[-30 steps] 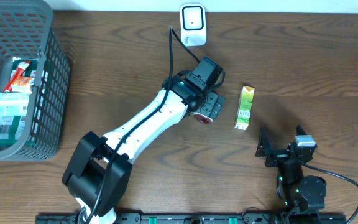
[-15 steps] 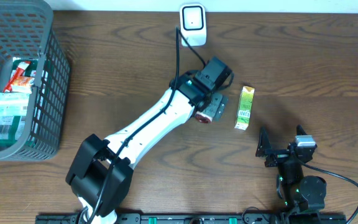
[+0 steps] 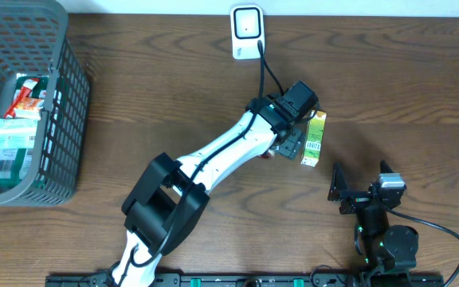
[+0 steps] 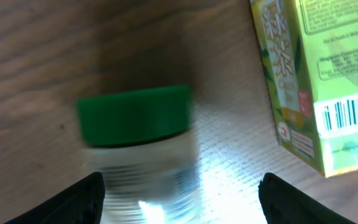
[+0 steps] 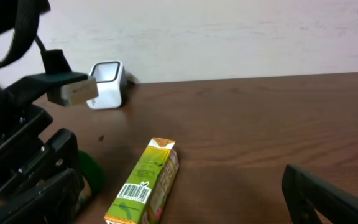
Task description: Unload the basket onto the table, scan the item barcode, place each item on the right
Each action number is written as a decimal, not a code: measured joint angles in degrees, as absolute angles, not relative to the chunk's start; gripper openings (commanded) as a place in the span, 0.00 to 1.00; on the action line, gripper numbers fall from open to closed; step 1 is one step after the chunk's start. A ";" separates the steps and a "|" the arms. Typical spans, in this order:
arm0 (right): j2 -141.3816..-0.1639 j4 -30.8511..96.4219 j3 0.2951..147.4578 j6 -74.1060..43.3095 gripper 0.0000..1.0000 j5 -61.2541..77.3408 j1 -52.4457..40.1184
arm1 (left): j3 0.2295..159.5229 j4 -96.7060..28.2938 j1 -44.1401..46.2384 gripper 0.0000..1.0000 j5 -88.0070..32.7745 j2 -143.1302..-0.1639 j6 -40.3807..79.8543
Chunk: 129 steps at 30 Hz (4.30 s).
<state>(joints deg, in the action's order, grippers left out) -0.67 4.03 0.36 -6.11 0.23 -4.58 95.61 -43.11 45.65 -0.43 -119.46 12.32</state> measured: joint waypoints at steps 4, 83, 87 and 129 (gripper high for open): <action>-0.69 4.03 0.36 -6.11 0.99 0.25 -4.58 | 95.61 -43.09 45.58 0.78 1.17 -119.79 12.67; -0.69 4.03 0.36 -6.11 0.99 0.25 -4.58 | 94.85 -35.62 41.15 0.69 -18.44 -123.76 34.96; -0.69 4.03 0.36 -6.11 0.99 0.25 -4.58 | 94.85 -35.55 41.15 0.69 -17.98 -123.76 35.88; -0.69 4.03 0.36 -6.11 0.99 0.25 -4.58 | 94.85 -35.86 42.81 0.70 -20.62 -123.76 40.23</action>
<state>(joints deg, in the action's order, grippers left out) -0.69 4.03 0.36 -6.11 0.25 -4.58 94.85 -35.86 42.81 -20.62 -123.76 40.23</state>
